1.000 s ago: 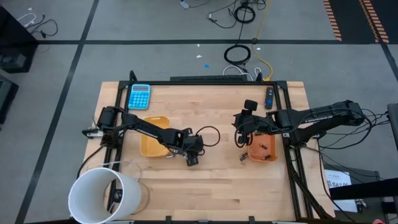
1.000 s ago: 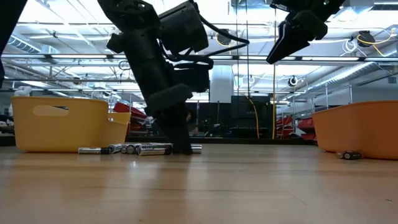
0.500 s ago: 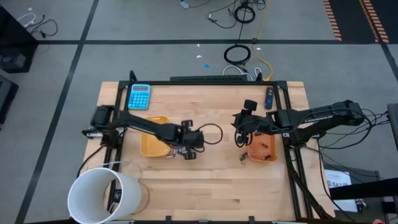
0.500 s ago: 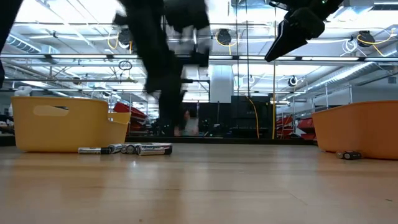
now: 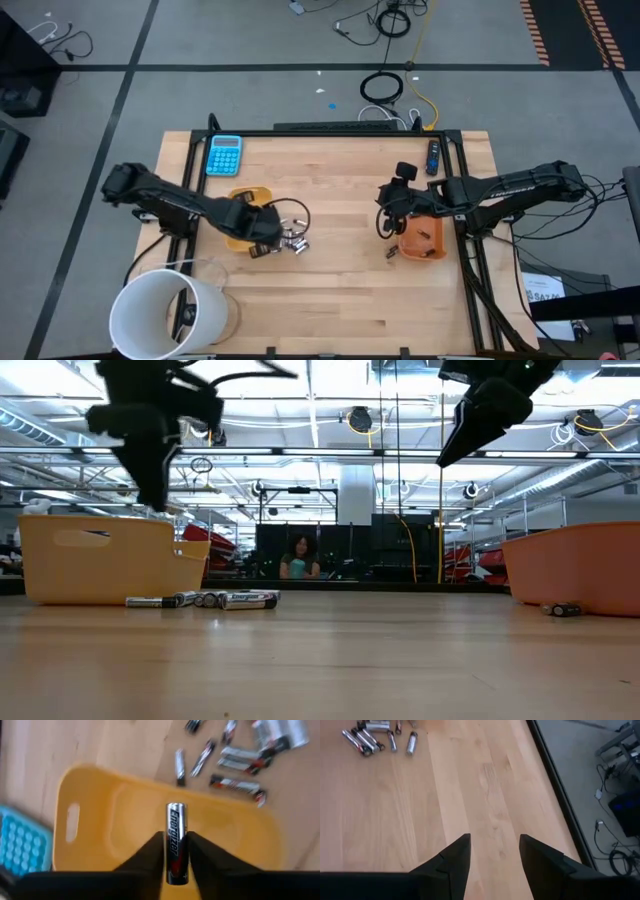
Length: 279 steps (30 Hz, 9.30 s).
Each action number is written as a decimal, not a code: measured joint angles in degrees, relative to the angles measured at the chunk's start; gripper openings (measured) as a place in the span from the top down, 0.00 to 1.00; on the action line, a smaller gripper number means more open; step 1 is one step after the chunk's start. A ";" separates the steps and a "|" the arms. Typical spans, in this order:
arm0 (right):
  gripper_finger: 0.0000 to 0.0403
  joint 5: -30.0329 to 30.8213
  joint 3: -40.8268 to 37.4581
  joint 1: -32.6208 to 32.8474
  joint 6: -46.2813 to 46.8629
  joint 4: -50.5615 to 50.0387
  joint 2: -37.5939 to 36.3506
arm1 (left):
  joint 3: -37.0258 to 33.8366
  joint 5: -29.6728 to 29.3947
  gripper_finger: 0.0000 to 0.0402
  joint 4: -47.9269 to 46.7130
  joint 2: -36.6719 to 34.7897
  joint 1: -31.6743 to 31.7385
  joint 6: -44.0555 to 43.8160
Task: Sort batteries
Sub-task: Put the silver battery into the yellow bin
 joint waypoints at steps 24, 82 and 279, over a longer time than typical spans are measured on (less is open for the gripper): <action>0.60 0.00 0.00 -0.07 -0.44 0.91 0.02 | 3.11 -3.51 0.37 13.74 12.72 -3.72 5.09; 0.60 -5.79 -7.32 0.67 -4.55 13.07 0.28 | 6.54 9.76 0.51 29.52 26.35 14.83 40.74; 0.60 -10.32 -7.30 -0.18 -0.50 18.82 0.28 | 1.71 1.04 0.90 -6.01 -3.04 6.44 19.03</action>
